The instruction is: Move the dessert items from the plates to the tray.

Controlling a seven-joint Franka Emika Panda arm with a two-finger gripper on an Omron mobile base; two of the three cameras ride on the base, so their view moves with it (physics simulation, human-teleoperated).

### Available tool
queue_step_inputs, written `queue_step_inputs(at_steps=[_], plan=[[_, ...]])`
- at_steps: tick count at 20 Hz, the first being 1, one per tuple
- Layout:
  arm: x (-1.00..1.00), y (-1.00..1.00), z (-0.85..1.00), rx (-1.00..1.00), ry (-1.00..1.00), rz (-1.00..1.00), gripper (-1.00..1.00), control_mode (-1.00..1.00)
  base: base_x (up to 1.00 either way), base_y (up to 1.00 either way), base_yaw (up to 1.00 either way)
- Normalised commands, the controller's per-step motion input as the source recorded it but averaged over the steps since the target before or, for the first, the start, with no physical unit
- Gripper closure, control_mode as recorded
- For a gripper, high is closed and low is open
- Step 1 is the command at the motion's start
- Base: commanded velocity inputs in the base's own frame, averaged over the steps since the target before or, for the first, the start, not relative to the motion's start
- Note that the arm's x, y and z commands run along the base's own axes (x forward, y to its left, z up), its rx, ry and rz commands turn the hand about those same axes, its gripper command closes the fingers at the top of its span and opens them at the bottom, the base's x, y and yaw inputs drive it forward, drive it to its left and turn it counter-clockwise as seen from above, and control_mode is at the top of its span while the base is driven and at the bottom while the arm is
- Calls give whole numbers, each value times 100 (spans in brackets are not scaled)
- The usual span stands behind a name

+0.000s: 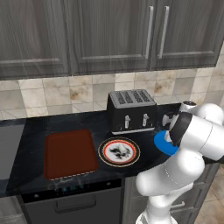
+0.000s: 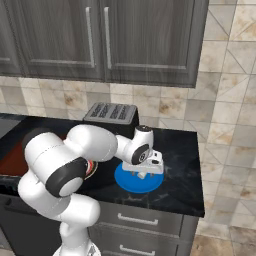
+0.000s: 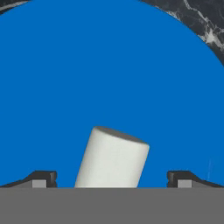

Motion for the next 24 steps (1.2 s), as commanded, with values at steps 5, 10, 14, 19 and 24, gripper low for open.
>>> queue_step_inputs(at_steps=[5,10,14,19,24], plan=[[0,0,0,0,0,0,100,-100,0,0,0],[0,0,0,0,0,0,100,-100,0,0,0],[0,0,0,0,0,0,100,-100,0,0,0],[0,3,13,0,-6,-1,100,-100,0,0,0],[-7,0,54,0,-8,0,100,-100,0,0,0]])
